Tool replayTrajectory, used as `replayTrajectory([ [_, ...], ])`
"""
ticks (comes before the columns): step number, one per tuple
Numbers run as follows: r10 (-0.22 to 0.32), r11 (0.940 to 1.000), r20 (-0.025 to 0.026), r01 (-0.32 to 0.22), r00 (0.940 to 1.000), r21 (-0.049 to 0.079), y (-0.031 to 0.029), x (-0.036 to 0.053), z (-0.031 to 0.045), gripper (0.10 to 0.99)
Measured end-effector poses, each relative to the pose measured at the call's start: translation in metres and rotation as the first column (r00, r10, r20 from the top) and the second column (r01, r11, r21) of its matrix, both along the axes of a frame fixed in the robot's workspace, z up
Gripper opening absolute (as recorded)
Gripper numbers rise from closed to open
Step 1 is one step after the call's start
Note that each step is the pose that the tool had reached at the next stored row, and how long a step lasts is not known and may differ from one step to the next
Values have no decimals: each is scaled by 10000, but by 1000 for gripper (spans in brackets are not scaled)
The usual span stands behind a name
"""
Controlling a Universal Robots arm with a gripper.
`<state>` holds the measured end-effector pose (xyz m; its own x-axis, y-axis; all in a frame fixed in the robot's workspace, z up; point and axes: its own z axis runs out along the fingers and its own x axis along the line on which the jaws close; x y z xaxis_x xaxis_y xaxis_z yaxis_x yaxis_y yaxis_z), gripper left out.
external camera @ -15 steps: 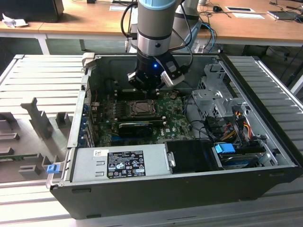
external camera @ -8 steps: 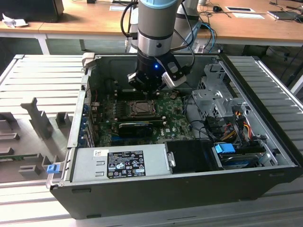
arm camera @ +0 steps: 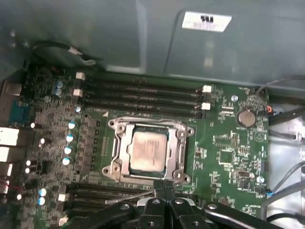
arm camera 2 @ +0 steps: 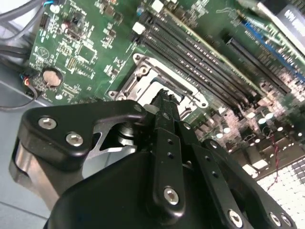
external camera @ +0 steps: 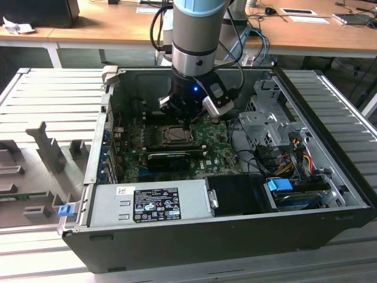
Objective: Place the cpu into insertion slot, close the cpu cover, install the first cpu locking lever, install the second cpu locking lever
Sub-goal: 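Install the second cpu locking lever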
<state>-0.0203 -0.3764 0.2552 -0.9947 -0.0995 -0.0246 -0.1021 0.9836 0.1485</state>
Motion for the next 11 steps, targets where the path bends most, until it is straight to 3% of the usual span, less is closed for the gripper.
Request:
replayTrajectory([
  [2,3,10000,2,-3,10000,72,-30,0,-27,106],
  [6,19,10000,-1,-19,10000,72,-42,-25,-139,106],
  [11,30,9999,-1,-30,10000,109,-100,-112,-161,106],
])
